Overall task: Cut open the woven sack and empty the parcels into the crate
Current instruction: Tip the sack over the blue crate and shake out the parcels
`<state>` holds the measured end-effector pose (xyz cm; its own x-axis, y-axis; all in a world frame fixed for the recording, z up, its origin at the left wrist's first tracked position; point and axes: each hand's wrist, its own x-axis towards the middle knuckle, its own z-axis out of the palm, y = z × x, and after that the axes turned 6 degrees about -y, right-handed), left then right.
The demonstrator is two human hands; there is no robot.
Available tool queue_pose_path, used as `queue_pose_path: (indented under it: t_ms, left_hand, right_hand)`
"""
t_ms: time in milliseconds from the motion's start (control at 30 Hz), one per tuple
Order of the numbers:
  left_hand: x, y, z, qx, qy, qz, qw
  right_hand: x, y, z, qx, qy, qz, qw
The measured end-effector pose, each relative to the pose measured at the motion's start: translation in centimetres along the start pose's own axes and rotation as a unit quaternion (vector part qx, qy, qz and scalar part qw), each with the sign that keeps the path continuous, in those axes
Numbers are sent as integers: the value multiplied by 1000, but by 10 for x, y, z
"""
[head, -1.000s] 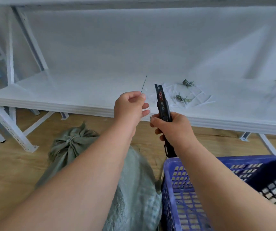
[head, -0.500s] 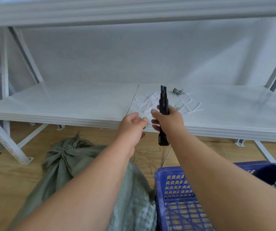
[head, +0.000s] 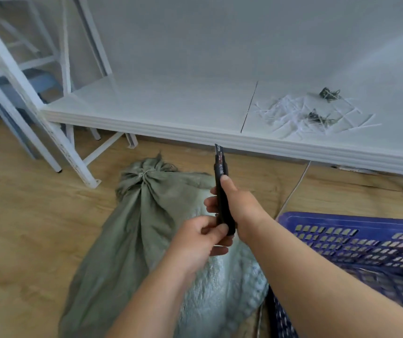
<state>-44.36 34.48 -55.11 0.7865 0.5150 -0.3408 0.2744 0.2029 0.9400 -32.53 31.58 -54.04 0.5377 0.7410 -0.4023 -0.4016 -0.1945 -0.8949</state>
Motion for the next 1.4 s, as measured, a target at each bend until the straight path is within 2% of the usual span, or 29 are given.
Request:
queue_pose_path:
  t_ms: [100,300,433,467,500,567,600,633,700,767,833,933,1033,1133,1200,1267,1333,1367,1400]
  left_hand:
    - [2,2,-10,-26,23,25,999]
    - [7,0,-31,-64,53,37,996]
    - [10,3,-50,31,17,13,999]
    - [14,3,-60,77,49,12,996]
    - [21,2,-72,132,116,7,984]
    - [38,-4,-95,225,280,-34,933]
    - [45,-8,-103,249,319,-68,912]
    - [51,-13,-108,259,318,-111,905]
    - [64,-25,-112,234,271,-184,915]
    - [74,-36,-114,171,225,-193,940]
    - [74,-42,-111,164,183,-143,959]
    - [60,-41,-100,234,84,-50,967]
    - [41,-35,-84,333,-14,47,942]
    - [27,-38,-61,457,-96,82,880]
    - [19,-38,-48,511,-126,91,845]
    - [14,-30,-47,506,-163,112,840]
    - [11,-18,-53,425,-199,110,876]
    - [9,-13,-57,364,-170,93,911]
    - [10,-8,-61,293,-93,62,949]
  right_hand:
    - [2,1,18,9,-7,25,1000]
    - [-1,9,37,14,-58,-13,998]
    - [5,3,35,10,-38,-11,999]
    - [7,4,32,-1,-25,-12,1000]
    - [7,6,28,-20,-13,-12,1000]
    - [6,15,24,-84,-7,3,996]
    - [5,20,23,-111,-5,15,994]
    - [3,25,24,-123,5,27,992]
    - [0,31,28,-122,32,39,991]
    - [-3,30,30,-131,42,25,990]
    - [-6,23,29,-169,40,-14,985]
    - [-5,6,25,-285,44,-77,954]
    - [5,0,29,-397,54,-120,908]
    - [19,1,38,-472,48,-161,865]
    - [27,2,40,-512,45,-140,846]
    - [33,5,35,-553,54,-88,827]
    - [34,7,22,-541,74,-51,836]
    - [33,9,14,-496,91,-46,862]
    - [33,11,5,-433,115,-47,893]
